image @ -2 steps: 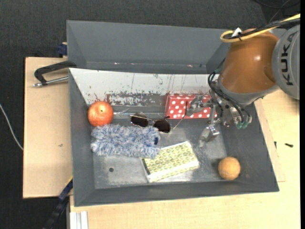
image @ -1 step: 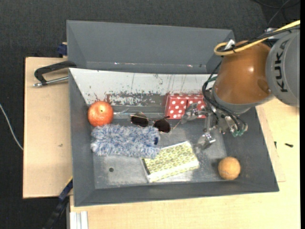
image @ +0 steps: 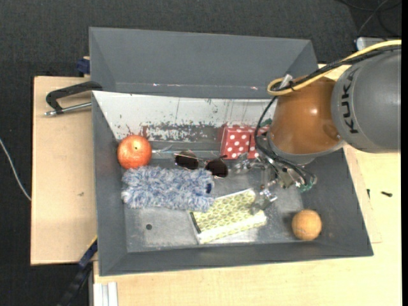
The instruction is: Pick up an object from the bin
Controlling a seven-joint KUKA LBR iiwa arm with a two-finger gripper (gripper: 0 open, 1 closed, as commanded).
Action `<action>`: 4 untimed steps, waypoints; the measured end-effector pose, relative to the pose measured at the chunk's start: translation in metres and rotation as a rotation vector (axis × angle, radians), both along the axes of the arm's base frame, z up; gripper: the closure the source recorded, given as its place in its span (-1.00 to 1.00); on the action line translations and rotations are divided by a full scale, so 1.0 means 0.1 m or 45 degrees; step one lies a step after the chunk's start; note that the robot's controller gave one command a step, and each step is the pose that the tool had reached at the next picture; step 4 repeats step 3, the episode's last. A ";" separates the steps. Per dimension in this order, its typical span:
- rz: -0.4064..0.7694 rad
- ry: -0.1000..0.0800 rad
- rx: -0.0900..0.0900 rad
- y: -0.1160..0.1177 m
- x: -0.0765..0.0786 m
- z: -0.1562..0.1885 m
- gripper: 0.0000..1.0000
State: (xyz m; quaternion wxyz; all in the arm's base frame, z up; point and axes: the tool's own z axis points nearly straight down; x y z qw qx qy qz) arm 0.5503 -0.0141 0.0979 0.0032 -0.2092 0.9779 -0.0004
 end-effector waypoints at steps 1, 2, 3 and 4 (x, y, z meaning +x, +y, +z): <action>0.322 -0.002 -0.005 0.31 0.22 -0.21 1.00; 0.322 -0.005 -0.004 0.31 0.23 -0.21 1.00; 0.477 0.000 -0.002 0.05 0.05 1.20 1.00; 0.477 0.000 -0.002 0.05 0.05 1.20 1.00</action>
Offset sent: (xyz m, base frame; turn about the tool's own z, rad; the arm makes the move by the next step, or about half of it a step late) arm 0.0000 0.0000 0.0000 0.0000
